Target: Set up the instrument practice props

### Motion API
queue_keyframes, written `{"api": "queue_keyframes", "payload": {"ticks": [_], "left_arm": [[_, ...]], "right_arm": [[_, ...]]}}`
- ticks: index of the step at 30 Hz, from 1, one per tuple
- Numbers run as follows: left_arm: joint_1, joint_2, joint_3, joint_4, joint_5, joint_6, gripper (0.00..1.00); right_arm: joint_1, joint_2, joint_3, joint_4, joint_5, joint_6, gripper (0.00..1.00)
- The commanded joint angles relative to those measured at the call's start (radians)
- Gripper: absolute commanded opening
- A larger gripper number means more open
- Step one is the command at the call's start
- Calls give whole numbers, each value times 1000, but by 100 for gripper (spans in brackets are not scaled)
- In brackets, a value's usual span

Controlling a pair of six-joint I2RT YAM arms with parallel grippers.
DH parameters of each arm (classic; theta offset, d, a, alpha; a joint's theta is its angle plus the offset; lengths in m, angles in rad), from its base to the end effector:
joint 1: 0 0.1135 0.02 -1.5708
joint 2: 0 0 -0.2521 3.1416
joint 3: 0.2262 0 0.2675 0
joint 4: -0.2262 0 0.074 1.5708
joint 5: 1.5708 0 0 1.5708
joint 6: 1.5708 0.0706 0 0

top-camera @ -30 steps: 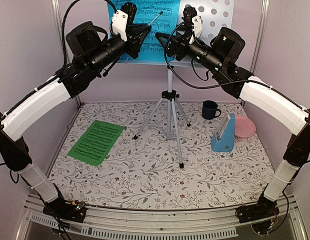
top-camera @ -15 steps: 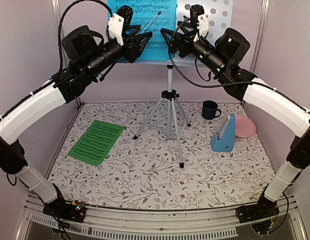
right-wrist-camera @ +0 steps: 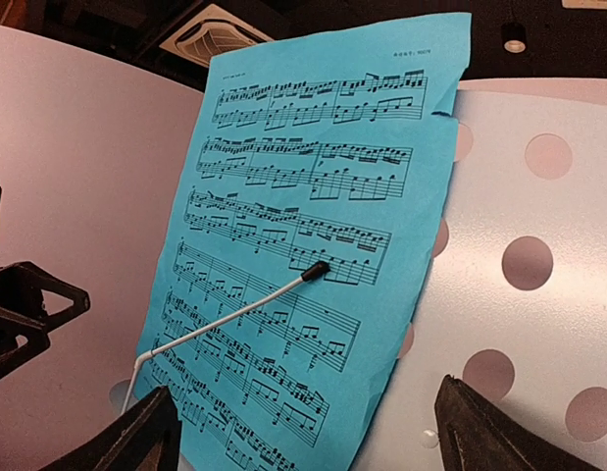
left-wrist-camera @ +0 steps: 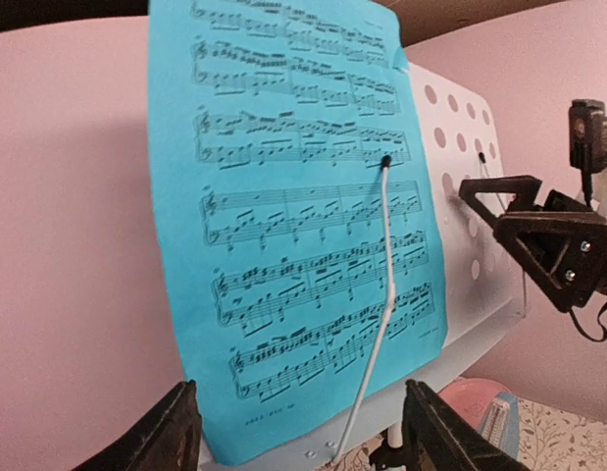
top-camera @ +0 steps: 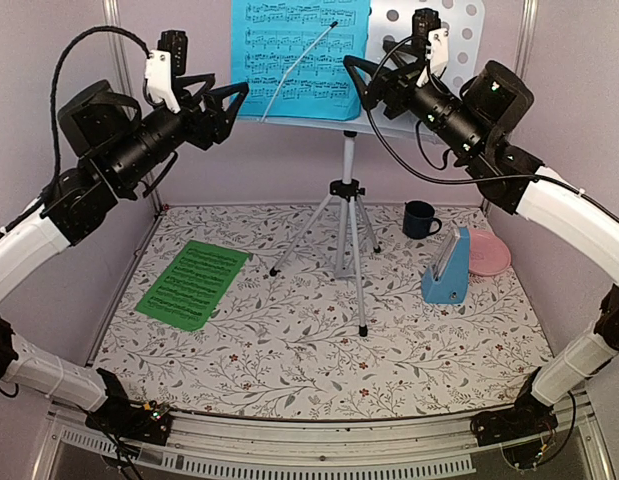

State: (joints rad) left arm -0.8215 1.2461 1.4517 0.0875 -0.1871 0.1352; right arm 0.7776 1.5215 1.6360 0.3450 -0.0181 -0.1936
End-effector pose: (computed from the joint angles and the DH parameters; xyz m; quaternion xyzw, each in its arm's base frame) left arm 0.2274 -0.2252 0.5058 0.2067 0.5615 -0.2165 0.7714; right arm 0.2765 0.2740 0.5188 -0.2530 0.4629 0.2491 0.8122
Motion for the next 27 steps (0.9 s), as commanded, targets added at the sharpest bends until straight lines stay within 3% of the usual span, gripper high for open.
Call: {"api": "queue_keyframes", "payload": {"ticks": [1, 4, 8, 14, 20, 27], "left_arm": [[104, -77, -97, -159, -57, -235, 70], [234, -109, -182, -211, 40, -381, 69], [335, -140, -311, -186, 152, -471, 68], [408, -117, -410, -178, 194, -507, 69], [559, -19, -482, -211, 286, -562, 70], [606, 133, -542, -201, 316, -586, 70]], "right_arm": [[-7, -77, -38, -2, -33, 23, 92], [-7, -78, -34, -25, -71, 26, 92], [-8, -60, -15, -35, -159, 37, 92], [-2, -23, 47, -65, -271, 80, 91], [30, -68, 7, -89, -304, 95, 90], [65, -110, -43, -133, -352, 99, 90]]}}
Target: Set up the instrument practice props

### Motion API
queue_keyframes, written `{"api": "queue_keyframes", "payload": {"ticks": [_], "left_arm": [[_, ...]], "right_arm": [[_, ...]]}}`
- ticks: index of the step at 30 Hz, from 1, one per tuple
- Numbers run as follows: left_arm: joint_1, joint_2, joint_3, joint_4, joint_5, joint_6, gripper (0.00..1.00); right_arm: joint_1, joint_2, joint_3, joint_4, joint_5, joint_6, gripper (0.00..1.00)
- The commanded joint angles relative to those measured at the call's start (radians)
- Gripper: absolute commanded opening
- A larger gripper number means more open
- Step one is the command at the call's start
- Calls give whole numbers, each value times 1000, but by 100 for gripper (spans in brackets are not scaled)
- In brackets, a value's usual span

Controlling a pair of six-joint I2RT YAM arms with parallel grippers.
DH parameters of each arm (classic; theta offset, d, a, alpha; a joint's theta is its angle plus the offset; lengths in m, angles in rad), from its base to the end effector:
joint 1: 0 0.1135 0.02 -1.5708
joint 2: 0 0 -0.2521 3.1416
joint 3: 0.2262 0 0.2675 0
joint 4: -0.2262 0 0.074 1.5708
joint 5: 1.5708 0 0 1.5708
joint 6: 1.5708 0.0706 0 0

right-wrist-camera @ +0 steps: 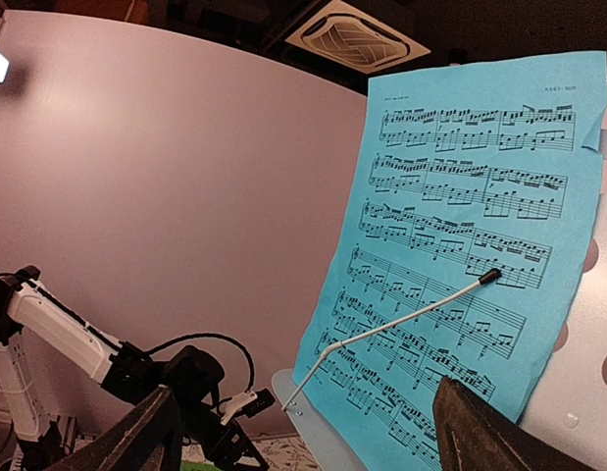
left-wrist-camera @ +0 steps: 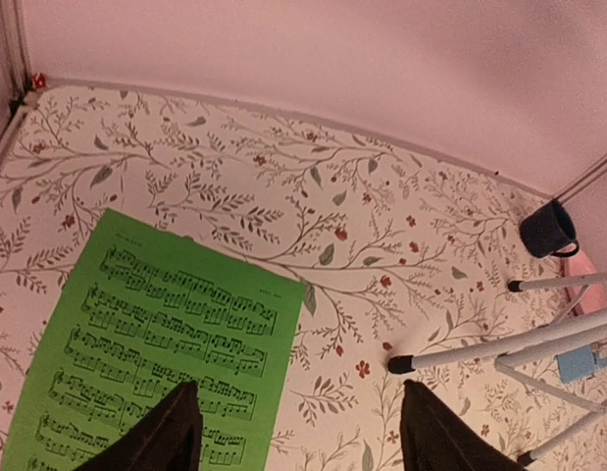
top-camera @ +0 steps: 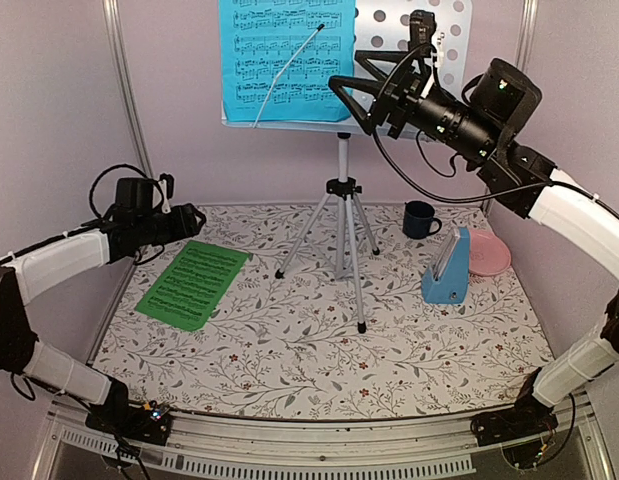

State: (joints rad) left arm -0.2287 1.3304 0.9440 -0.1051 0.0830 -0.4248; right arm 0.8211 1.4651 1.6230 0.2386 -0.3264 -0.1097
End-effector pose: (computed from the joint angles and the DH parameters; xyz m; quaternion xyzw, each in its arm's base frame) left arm 0.3408 -0.0854 0.2476 -0.0627 0.8551 -0.1985 0.4748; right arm 0.2365 0.2872 0.5188 -0.3662 0.4278 0.3704 0.7387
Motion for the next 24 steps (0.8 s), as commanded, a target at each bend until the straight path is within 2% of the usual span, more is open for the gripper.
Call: {"api": "queue_keyframes", "payload": {"ticks": [1, 10, 18, 24], "left_arm": [[14, 63, -44, -8, 45, -28, 69], [11, 106, -169, -77, 28, -110, 65], [-99, -42, -300, -230, -10, -155, 54], [-150, -31, -295, -295, -46, -156, 47]], "right_arm": [[26, -63, -43, -27, -46, 14, 90], [52, -157, -220, 6, -50, 55, 90], [57, -204, -365, 42, -42, 104, 90], [57, -212, -405, 67, -46, 147, 90]]}}
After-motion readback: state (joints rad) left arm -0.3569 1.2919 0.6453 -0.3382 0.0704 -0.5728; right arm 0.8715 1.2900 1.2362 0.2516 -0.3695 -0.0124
